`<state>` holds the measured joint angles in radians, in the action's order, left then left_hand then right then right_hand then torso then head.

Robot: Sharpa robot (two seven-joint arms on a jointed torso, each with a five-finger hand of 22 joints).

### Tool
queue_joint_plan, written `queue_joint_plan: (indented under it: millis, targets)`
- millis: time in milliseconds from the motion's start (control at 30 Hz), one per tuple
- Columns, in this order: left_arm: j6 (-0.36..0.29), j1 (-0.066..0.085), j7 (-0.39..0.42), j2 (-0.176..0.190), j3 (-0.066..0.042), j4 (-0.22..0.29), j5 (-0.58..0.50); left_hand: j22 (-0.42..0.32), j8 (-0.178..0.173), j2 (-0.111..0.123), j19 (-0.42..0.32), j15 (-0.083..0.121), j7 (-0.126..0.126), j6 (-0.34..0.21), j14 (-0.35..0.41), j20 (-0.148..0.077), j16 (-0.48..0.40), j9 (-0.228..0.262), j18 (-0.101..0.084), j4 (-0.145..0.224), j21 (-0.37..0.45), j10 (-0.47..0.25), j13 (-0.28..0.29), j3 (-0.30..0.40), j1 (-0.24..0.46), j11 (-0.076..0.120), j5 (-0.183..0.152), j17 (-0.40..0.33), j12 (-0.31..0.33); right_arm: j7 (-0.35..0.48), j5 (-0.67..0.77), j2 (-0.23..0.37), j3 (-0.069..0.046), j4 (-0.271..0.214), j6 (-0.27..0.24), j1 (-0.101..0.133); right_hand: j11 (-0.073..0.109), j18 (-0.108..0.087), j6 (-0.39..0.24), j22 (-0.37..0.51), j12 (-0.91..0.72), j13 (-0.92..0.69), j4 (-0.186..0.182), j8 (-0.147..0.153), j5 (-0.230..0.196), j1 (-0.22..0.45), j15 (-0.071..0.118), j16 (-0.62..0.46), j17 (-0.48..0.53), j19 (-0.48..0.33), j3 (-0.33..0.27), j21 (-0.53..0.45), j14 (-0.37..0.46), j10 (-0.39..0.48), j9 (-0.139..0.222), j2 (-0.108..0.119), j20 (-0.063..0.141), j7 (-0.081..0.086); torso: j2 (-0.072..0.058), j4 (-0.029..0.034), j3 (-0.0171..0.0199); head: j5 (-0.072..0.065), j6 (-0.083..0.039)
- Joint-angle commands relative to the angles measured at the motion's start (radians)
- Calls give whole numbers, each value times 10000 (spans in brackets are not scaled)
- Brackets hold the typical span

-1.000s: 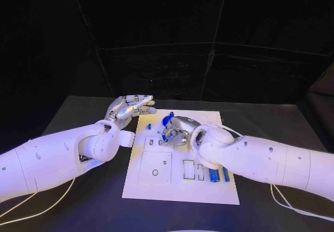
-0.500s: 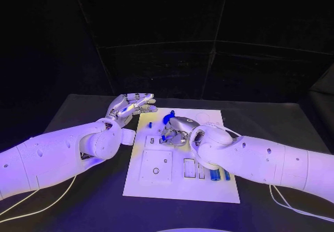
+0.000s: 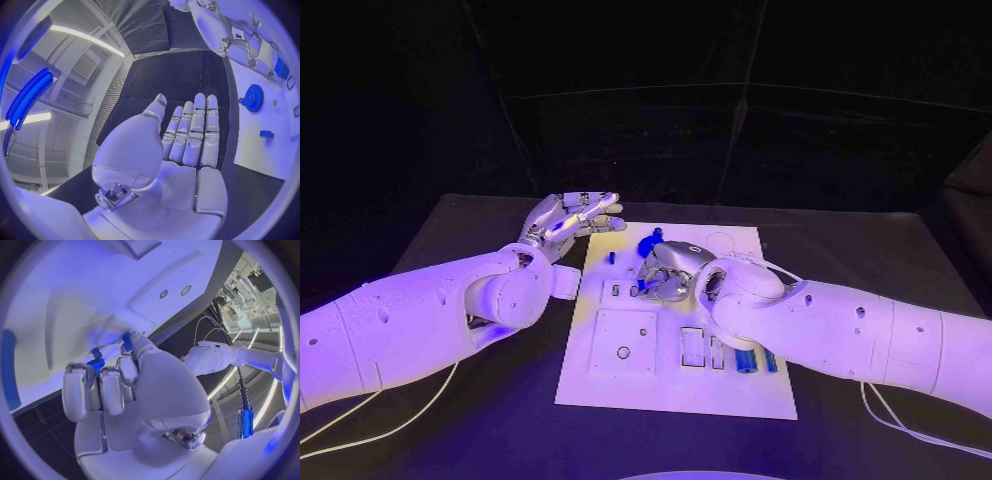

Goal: Assemble the parts on the task board

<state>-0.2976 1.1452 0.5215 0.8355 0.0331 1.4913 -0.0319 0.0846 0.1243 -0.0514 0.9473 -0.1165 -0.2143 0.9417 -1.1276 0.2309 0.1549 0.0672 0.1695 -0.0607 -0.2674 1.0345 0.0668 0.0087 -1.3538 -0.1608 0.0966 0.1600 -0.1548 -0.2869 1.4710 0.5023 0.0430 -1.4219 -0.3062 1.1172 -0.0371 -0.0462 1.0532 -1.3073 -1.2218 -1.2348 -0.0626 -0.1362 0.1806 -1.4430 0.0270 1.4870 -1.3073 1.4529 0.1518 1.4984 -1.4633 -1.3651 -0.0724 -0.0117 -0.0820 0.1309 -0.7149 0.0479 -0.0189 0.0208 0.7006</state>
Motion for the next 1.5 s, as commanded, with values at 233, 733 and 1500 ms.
queue_joint_plan:
  millis: [233,733,1500]
  targets:
    - [113,17,95,-5,-10,-1,44,-9,-7,-70,58,3,-17,71,-71,-19,-47,-9,151,45,60,74,-12,-19,1,-16,2,9,69,-210,212,20,42,-2,676,-56,16,112,217,-1178,49,12,8,-5,8,123,56,-45,-880,65,63,35,-707,10,12,5,10,-103,-3,-5,-1,29,38]
    - [120,17,71,4,-10,-3,44,-12,-11,-73,60,3,-18,72,-73,-21,-54,-10,150,51,62,78,-13,-16,3,-16,0,11,75,-384,386,37,42,-55,823,-73,-40,109,77,-1167,164,96,-57,124,10,424,11,-67,-857,54,7,24,-702,63,43,309,-24,-34,-1,-1,1,50,58]
    - [155,17,17,-3,-9,-36,44,-13,-12,-73,61,3,-19,72,-73,-21,-55,-10,150,51,63,77,-13,-17,4,-17,0,11,77,-546,426,-29,43,-8,492,-91,-236,94,-666,-1110,579,449,-434,526,69,1163,-155,-120,-797,5,-410,-20,-688,337,57,883,-180,171,-8,-9,7,40,47]
